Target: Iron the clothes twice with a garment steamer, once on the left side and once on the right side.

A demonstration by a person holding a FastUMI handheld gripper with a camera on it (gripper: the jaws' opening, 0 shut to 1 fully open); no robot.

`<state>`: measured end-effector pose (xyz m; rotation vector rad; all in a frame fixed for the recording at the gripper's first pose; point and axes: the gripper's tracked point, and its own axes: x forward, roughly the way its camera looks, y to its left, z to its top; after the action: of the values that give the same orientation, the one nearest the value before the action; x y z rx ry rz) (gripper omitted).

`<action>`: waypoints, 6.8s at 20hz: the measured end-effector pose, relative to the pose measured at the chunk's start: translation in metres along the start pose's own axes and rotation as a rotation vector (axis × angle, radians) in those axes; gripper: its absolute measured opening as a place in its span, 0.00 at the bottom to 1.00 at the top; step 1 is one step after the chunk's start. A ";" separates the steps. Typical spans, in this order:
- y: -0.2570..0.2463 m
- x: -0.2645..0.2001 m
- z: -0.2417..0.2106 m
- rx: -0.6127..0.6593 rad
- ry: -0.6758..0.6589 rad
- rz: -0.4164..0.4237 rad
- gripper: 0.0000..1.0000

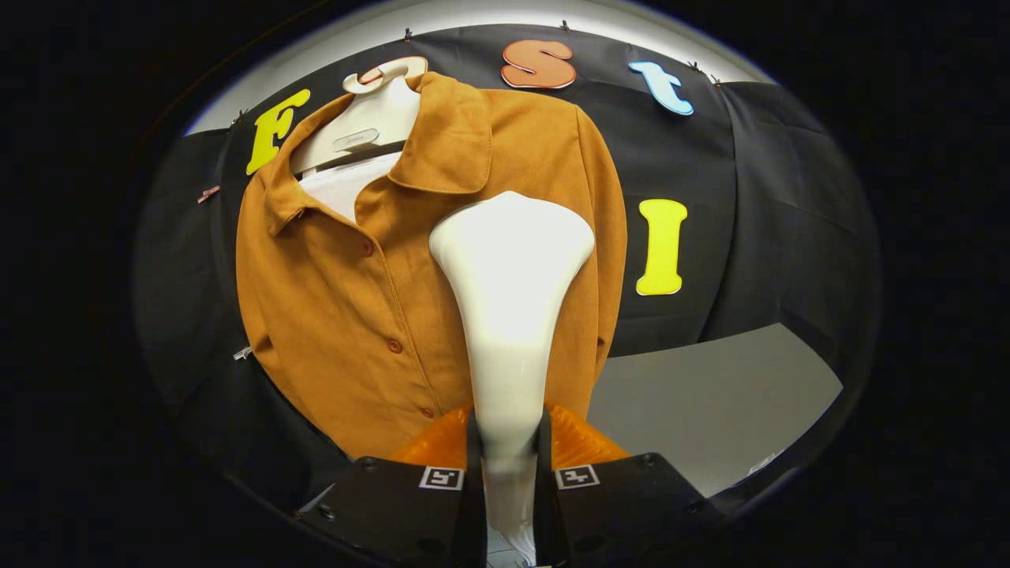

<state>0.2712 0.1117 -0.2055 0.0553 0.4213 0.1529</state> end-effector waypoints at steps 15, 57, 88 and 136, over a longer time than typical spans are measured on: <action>-0.003 0.029 -0.105 0.031 0.145 -0.017 0.27; 0.066 -0.101 -0.111 -0.030 0.044 -0.014 0.27; 0.186 0.007 -0.044 -0.134 -0.064 -0.049 0.27; 0.115 -0.090 -0.167 -0.095 -0.017 0.025 0.27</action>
<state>0.1052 0.2149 -0.3115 -0.0318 0.3958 0.1968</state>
